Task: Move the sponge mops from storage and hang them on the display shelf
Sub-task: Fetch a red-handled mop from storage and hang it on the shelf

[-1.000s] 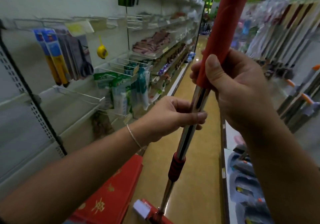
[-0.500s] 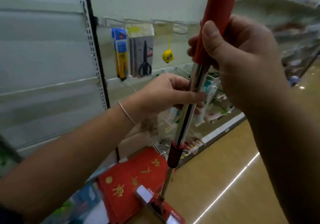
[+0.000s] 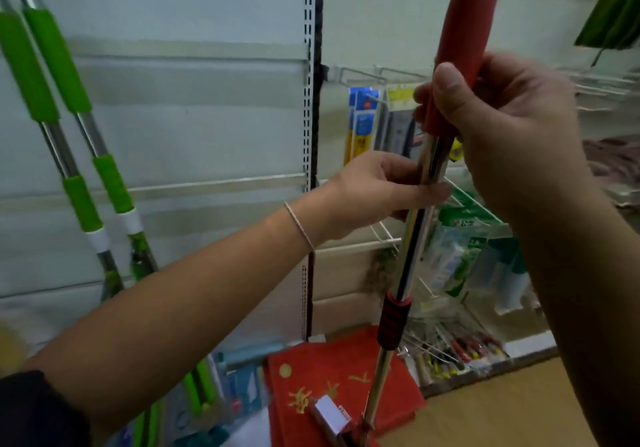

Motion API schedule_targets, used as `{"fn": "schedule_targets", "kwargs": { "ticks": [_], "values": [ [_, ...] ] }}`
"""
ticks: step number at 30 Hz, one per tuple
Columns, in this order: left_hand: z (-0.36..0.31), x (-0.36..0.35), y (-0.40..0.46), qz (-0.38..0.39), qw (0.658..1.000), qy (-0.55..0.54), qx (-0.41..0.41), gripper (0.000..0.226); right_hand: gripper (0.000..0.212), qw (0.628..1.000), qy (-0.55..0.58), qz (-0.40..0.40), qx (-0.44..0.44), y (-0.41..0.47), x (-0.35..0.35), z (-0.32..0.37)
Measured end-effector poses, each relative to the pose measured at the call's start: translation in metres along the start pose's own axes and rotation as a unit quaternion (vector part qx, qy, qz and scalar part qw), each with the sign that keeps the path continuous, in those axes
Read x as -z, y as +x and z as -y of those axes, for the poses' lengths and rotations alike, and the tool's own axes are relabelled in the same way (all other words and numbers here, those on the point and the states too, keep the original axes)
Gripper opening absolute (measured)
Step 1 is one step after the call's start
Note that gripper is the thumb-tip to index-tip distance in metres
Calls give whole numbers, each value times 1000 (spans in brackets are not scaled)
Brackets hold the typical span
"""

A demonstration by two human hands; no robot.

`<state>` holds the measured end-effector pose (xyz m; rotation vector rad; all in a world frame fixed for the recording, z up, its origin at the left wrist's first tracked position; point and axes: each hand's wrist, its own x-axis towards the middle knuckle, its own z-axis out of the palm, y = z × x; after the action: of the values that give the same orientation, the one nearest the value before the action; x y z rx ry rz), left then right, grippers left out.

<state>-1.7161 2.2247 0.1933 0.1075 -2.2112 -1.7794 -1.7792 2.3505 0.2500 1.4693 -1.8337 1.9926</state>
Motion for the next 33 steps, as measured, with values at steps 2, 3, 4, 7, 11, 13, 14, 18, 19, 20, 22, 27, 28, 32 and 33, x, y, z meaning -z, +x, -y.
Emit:
{"fn": "schedule_targets", "kwargs": {
  "ticks": [2,3,4,7,11,13,14,18,19,20,22,27,28,32,33],
  "values": [
    [0,13,4,-7,1000,3,-11,22,7,1000,1,-4,5,7,-9,-4],
    [2,19,6,-7,1000,7,-15,22,7,1000,0,-6,7,10,-13,-7],
    [4,25,8,-8,1000,11,-19,20,8,1000,0,-8,8,13,-18,-9],
    [10,37,13,-17,1000,7,-16,25,11,1000,3,-12,1,22,-28,-18],
    [13,49,22,-35,999,6,-26,27,17,1000,1,-1,3,40,-31,-27],
    [12,56,26,-45,998,-9,-32,28,15,1000,12,19,4,52,-29,-30],
    [11,57,28,-50,998,-19,-34,30,14,999,19,30,5,59,-28,-31],
    [10,59,34,-86,994,-58,-42,30,10,996,14,92,15,82,-23,-34],
    [9,59,34,-96,993,-59,-46,32,10,994,18,111,18,88,-22,-34],
    [7,59,34,-105,992,-59,-47,34,10,991,25,131,20,93,-20,-35],
    [2,59,31,-120,990,-59,-45,37,12,986,34,161,28,103,-20,-35],
    [-31,67,33,-158,986,-17,-44,36,22,982,86,160,48,120,-28,-35],
    [-39,70,34,-169,984,-8,-49,34,21,982,85,163,51,123,-29,-35],
    [-56,78,42,-207,977,4,-60,25,11,980,91,172,46,132,-33,-35],
    [-57,78,43,-212,975,9,-62,24,9,980,92,170,46,133,-33,-35]
  ]
}}
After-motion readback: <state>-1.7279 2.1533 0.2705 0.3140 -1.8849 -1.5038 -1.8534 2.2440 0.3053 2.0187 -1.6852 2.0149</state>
